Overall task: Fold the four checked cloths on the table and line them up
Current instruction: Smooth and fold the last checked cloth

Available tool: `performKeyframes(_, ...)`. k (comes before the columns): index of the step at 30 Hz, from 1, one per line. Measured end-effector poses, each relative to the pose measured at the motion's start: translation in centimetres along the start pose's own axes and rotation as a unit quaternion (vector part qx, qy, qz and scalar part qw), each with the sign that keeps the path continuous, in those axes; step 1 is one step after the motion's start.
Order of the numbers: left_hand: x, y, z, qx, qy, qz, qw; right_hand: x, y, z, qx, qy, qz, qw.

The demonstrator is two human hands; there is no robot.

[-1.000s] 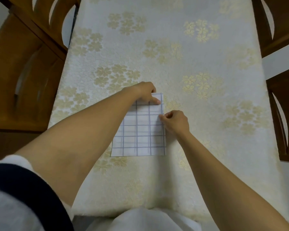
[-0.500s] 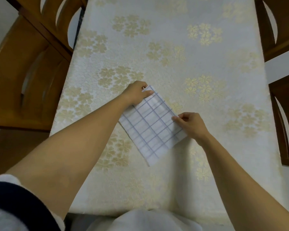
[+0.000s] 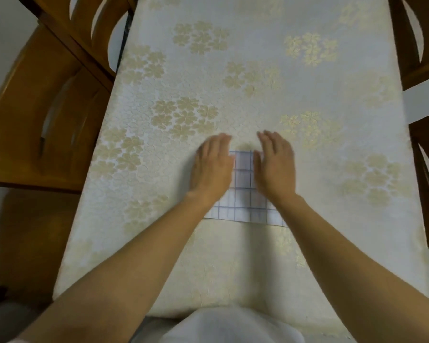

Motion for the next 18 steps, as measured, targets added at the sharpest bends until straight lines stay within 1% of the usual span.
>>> performKeyframes(1, -0.3, -0.9, 0.9, 0.015, -0.035, -0.029, 0.999, -0.9, -1.2, -0.6, 0.006, 0.008, -0.022, 1.000)
performKeyframes(2, -0.6, -2.0, 1.5, 0.036, -0.052, -0.063, 0.996, -1.7, -2.2, -1.0, 0.012, -0.001, -0.047, 0.999)
performKeyframes(4, -1.1, -3.9, 1.4, 0.082, -0.054, -0.118, 0.988, -2.9, -3.4, -0.9, 0.027, -0.041, -0.093, 0.994)
performKeyframes(5, -1.3, -4.5, 0.8, 0.100, -0.049, -0.130, 0.985, -3.3, -3.8, -0.6, 0.027, -0.054, -0.111, 0.992)
performKeyframes(8, -1.8, -5.2, -0.5, 0.147, -0.056, -0.123, 0.980, -4.5, -3.7, 1.4, -0.031, -0.046, -0.145, 0.988)
performKeyframes(11, -1.7, -4.9, -1.6, 0.162, -0.054, -0.105, 0.980, -4.6, -2.5, 3.3, -0.069, -0.079, -0.160, 0.981)
performKeyframes(14, -1.6, -4.4, -3.5, 0.188, -0.040, -0.103, 0.976, -4.6, -1.1, 5.3, -0.078, -0.113, -0.169, 0.976)
performKeyframes(16, -1.6, -4.1, -4.4, 0.194, -0.039, -0.104, 0.975, -4.4, -0.3, 6.1, -0.066, -0.115, -0.172, 0.976)
performKeyframes(18, -1.6, -3.5, -4.1, 0.214, -0.057, -0.100, 0.970, -3.9, 0.2, 6.0, -0.046, -0.124, -0.142, 0.981)
Point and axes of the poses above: each hand's wrist, its own x-axis towards the middle knuckle, its own y-axis out of the back of the hand, z = x × y, the point moved 1 cm from there along x, towards the middle knuckle, and after that the axes turned 9 degrees about x, right-handed, at the moved point
